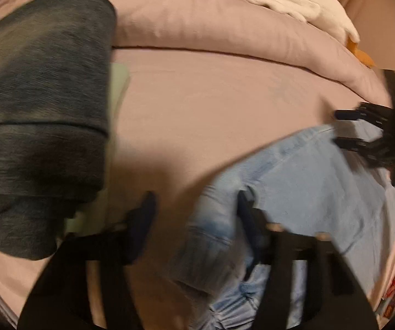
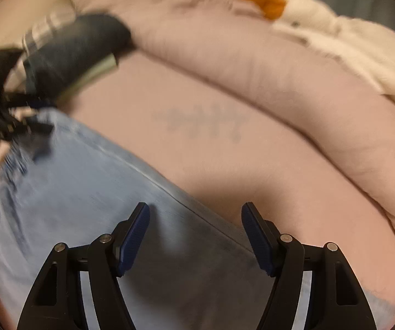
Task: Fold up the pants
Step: 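Lift the jeans with both tools and lay one leg over the other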
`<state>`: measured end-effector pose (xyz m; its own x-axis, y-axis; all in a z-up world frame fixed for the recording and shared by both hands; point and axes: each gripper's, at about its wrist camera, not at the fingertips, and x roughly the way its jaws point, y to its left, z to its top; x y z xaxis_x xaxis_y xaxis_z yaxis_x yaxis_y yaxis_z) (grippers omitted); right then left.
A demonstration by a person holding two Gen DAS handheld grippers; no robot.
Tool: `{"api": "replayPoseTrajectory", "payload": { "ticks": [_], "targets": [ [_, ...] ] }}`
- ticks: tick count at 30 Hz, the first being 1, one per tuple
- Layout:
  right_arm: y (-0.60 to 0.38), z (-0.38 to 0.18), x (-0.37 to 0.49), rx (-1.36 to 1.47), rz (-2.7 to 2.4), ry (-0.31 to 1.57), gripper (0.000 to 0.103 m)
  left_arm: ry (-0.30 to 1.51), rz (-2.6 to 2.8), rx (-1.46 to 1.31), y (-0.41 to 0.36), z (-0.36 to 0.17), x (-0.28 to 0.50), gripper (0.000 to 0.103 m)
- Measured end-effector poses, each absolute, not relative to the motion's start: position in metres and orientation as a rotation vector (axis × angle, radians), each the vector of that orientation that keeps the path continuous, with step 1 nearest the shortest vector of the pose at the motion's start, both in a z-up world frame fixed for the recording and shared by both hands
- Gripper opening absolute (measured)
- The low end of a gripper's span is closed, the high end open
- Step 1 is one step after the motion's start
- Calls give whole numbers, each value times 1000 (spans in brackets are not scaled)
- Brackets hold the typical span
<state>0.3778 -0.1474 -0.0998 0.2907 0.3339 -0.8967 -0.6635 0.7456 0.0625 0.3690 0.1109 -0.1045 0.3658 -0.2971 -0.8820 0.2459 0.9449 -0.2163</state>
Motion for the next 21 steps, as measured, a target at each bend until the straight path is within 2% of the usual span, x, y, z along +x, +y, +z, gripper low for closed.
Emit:
{"api": "replayPoseTrajectory", "payload": {
  "ticks": [1,2,4,5,6,9,12,14,17,21],
  "targets": [
    [-146,-108,382,-367,683,1137,70,1146,-376,-37,107,-105,367,28],
    [-148,-110,378,-358,689,1152,69,1131,-369,-3,104,-103,365,27],
    [-146,-106,375,-364,715,1142,44,1102,-362,65,96,-100,359,27],
    [-142,-103,370,-386,722,1124,19,1096,-349,77,94,-97,358,27],
    [-134,-100,362,-434,721,1098,13,1094,-342,78,93,-96,359,27],
    [-117,-96,351,-570,678,1051,7,1058,-295,89,91,-90,359,27],
    [-109,-97,355,-615,577,982,6,1061,-238,156,88,-106,364,32],
    [-97,-112,353,-672,541,1002,6,1088,-204,181,82,-115,367,31],
    [-97,-102,350,-654,513,989,5,1065,-202,147,84,-100,362,29],
    [-104,-60,326,-632,490,874,5,973,-206,183,85,-67,335,26]
  ]
}}
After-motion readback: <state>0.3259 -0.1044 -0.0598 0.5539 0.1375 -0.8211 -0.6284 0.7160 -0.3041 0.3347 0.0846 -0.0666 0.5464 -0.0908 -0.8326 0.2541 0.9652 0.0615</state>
